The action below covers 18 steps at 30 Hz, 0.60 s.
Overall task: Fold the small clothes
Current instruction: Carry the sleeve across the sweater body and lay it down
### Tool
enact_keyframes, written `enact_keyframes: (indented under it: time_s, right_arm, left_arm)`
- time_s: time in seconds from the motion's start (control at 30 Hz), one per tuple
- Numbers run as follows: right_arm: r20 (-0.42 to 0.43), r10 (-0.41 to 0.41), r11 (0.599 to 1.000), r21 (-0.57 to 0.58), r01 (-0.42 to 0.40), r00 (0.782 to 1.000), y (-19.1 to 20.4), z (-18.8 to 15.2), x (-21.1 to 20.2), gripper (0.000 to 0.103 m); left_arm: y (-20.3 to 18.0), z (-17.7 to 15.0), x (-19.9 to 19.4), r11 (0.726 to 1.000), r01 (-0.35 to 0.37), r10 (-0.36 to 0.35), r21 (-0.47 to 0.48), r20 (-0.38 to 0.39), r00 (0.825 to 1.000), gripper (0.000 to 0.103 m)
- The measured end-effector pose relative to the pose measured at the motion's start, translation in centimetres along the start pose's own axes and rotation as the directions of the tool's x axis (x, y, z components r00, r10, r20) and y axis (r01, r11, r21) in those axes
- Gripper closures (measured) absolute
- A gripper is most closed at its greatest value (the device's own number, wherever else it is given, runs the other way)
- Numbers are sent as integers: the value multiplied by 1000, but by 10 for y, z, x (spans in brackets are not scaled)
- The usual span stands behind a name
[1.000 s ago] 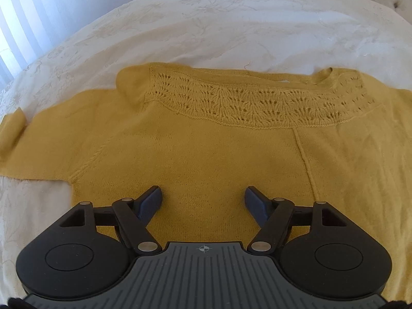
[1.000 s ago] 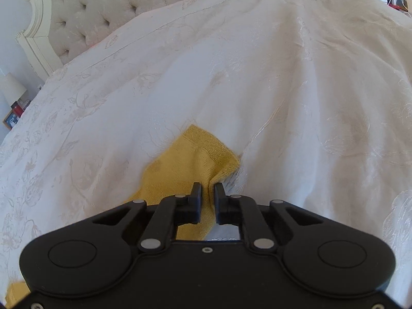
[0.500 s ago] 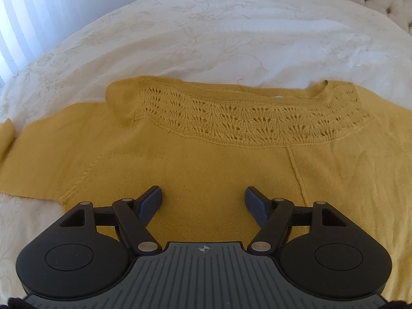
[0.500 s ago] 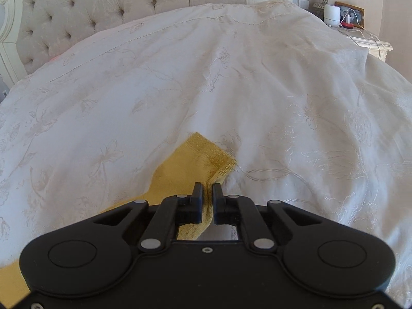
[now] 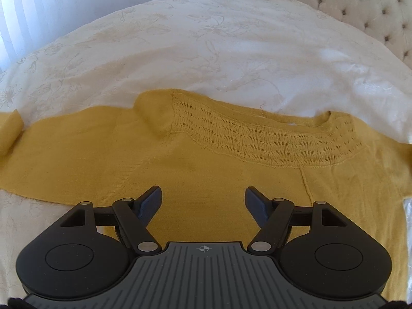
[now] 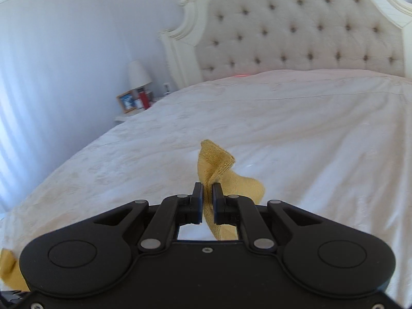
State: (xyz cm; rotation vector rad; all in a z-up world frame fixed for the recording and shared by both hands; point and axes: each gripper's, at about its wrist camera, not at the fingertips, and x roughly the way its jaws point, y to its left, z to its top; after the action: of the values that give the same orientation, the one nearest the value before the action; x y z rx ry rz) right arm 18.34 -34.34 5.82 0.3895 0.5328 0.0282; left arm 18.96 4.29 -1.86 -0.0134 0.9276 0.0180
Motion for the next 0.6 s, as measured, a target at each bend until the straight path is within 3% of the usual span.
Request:
enact_keyframes:
  time_s: [0.1,0.2,0.3,0.37,0.47,0.53,0.6]
  right_arm:
    - [-44,145,986,-81,-148,988,64,-36,13,91]
    - [-112,228,955,-167,-244,967,113,-74,29,90]
    - [-220,284,925,-195,-327,933,149,-117,48,89]
    - [-312,311,889,-239,-391,898,173,-148,57,87]
    - [-403,324,827,-319,-463,856,192,-182,53,79]
    - [-411,337,802,-347,-487,847,197,-195,40,71]
    - [-388,352,799,-350,-490,852,193,-196,25,57]
  left_arm:
    - [13,0,-5,1000,-5,5,-15,3,1000,33]
    - [28,0,-9,999,1,-1,-43,-6,1000,33]
    - [43,-3,-10,997,14,-15,-72,-23,1000,33]
    - [50,-5,-9,996,19,-23,-88,-41,999,33]
    - [54,-7,-9,994,50,-56,-94,-57,997,33]
    - [53,-7,-10,993,75,-81,-95,-60,995,33]
    - [50,-9,-9,990,112,-118,-90,-69,991,33]
